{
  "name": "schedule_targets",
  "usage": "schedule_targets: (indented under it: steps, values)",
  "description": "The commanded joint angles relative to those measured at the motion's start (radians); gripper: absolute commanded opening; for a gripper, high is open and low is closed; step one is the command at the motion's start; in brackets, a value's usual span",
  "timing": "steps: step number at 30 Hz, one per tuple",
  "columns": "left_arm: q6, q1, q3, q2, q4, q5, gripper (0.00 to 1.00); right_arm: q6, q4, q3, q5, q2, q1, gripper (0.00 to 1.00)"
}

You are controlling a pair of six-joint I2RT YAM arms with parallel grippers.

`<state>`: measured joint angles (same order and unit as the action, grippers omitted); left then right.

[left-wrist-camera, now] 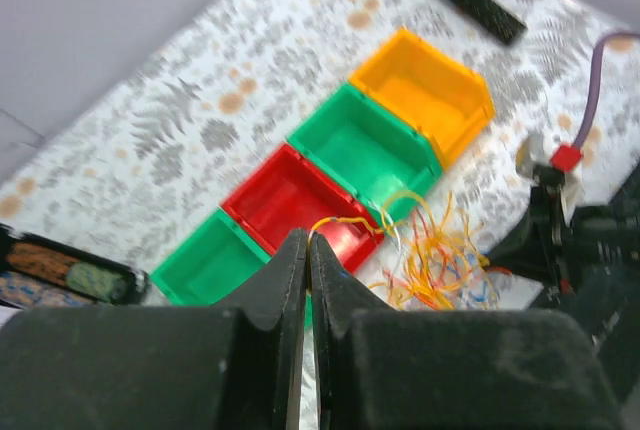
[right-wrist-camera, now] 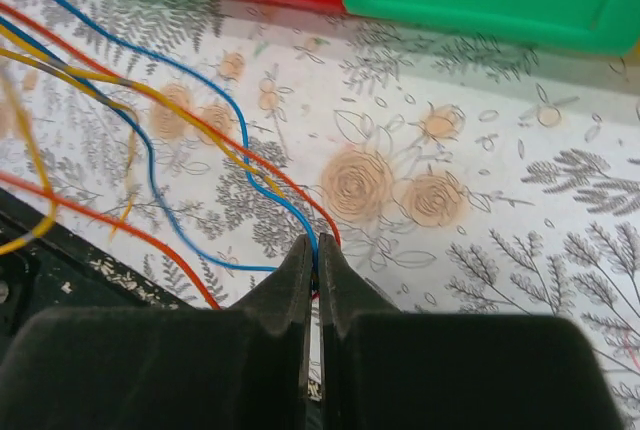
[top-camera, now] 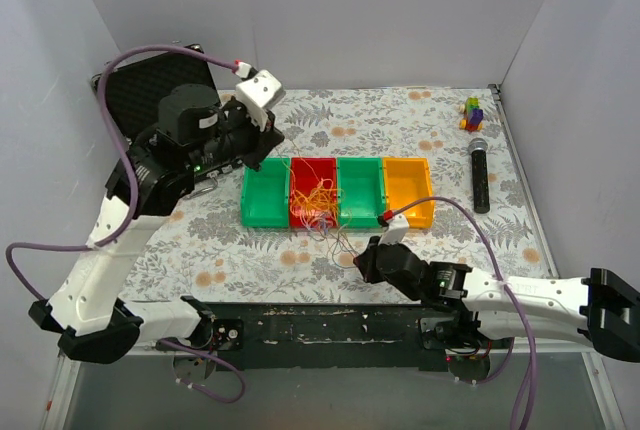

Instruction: Untangle the cables

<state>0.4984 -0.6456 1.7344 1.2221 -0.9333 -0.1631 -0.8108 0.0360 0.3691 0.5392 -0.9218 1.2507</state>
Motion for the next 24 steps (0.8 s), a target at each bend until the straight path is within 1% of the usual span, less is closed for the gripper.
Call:
schedule_targets:
  steps: [1, 4, 5, 7, 9, 10, 13, 16, 18, 19, 22, 24]
  values:
    - [-0.012, -0.002, 0.073, -0.058, 0.135, 0.151, 0.00, -0.140, -0.209, 0.016, 0.065, -0.026, 0.004, 0.01]
    - [-0.015, -0.002, 0.096, -0.075, 0.223, 0.314, 0.00, -0.221, -0.333, 0.044, 0.088, -0.066, 0.006, 0.01]
    - [-0.030, 0.000, 0.102, -0.081, 0.258, 0.350, 0.00, -0.243, -0.362, 0.050, 0.091, -0.078, 0.004, 0.01]
    - [-0.069, -0.002, 0.116, -0.098, 0.271, 0.307, 0.00, -0.255, -0.378, 0.051, 0.084, -0.083, 0.006, 0.01]
    - [-0.064, -0.002, 0.123, -0.108, 0.301, 0.318, 0.00, -0.272, -0.396, 0.050, 0.090, -0.072, 0.006, 0.01]
    - [-0.064, -0.002, 0.134, -0.107, 0.326, 0.361, 0.00, -0.287, -0.421, 0.053, 0.102, -0.066, 0.006, 0.01]
    - [-0.081, -0.002, 0.151, -0.110, 0.470, 0.541, 0.00, -0.315, -0.490, 0.071, 0.117, -0.060, 0.006, 0.01]
    - [-0.138, -0.002, 0.100, -0.134, 0.637, 0.670, 0.00, -0.330, -0.516, 0.062, 0.113, -0.046, 0.006, 0.01]
    - [-0.156, 0.000, 0.103, -0.124, 0.709, 0.759, 0.00, -0.343, -0.519, 0.047, 0.105, -0.037, 0.006, 0.01]
    - [-0.170, -0.002, 0.108, -0.118, 0.731, 0.772, 0.00, -0.350, -0.524, 0.039, 0.101, -0.034, 0.006, 0.01]
    - [-0.188, -0.002, 0.143, -0.113, 0.761, 0.723, 0.00, -0.383, -0.542, 0.024, 0.081, -0.041, 0.006, 0.01]
    - [-0.234, 0.000, 0.189, -0.099, 0.841, 0.715, 0.00, -0.407, -0.562, 0.016, 0.070, -0.052, 0.006, 0.01]
